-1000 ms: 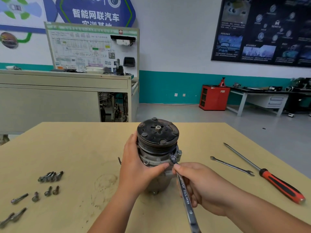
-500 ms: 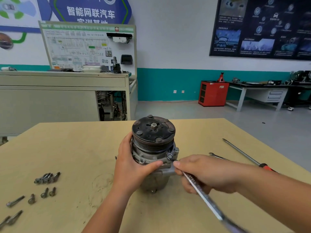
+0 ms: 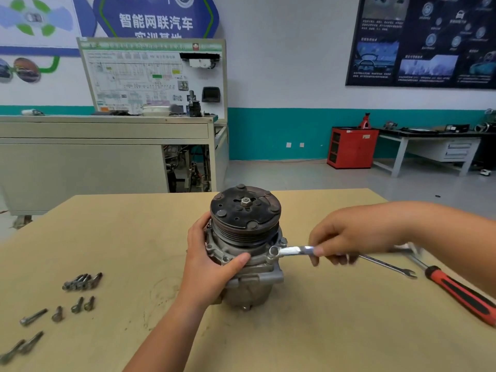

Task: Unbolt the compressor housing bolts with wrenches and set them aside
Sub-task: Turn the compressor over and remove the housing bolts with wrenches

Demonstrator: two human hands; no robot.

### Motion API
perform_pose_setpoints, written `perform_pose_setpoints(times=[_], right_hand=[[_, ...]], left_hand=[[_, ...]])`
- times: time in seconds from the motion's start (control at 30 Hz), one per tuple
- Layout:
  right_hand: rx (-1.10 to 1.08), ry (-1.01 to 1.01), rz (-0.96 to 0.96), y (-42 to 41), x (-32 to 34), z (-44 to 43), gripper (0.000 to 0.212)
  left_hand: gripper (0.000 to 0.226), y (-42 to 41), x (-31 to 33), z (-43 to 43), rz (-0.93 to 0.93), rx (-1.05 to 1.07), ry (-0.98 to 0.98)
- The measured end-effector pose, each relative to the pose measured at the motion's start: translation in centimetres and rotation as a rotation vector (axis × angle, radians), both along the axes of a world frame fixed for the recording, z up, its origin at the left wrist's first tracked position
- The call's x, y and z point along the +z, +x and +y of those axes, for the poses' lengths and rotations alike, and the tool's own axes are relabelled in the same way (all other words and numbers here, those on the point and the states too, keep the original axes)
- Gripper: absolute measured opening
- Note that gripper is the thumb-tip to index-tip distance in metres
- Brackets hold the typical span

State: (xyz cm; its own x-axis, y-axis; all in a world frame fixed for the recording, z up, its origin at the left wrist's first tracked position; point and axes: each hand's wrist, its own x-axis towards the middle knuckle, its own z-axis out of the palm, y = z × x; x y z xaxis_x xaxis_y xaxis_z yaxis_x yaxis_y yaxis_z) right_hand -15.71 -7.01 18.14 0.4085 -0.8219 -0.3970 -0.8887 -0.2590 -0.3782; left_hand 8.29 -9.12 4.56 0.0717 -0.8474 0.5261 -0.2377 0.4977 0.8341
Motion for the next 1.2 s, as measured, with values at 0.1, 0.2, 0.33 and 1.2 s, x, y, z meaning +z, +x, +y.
perform_pose_setpoints(times=[0.1,0.2,0.33,1.2], right_hand=[[-0.076,0.345,-0.305,-0.3,-1.4,1.6,0.020],[-0.161,0.471,-0.659,1.0,-3.6,3.4,0.018],[-0.241,0.538,-0.924,3.1,-4.9,4.9,0.019],[-0.129,0.165,-0.380,-2.0,-2.4,0.5,0.020]], left_hand=[[0.084,0.0,-0.4,-0.2,0.021,-0.016,-0.010],[0.081,-0.1,-0.6,-0.4,0.066,-0.041,-0.013],[0.081,-0.2,-0.6,-0.5,0.106,-0.067,-0.021],[0.083,-0.2,-1.0,-0.6,0.138,-0.099,-0.031]])
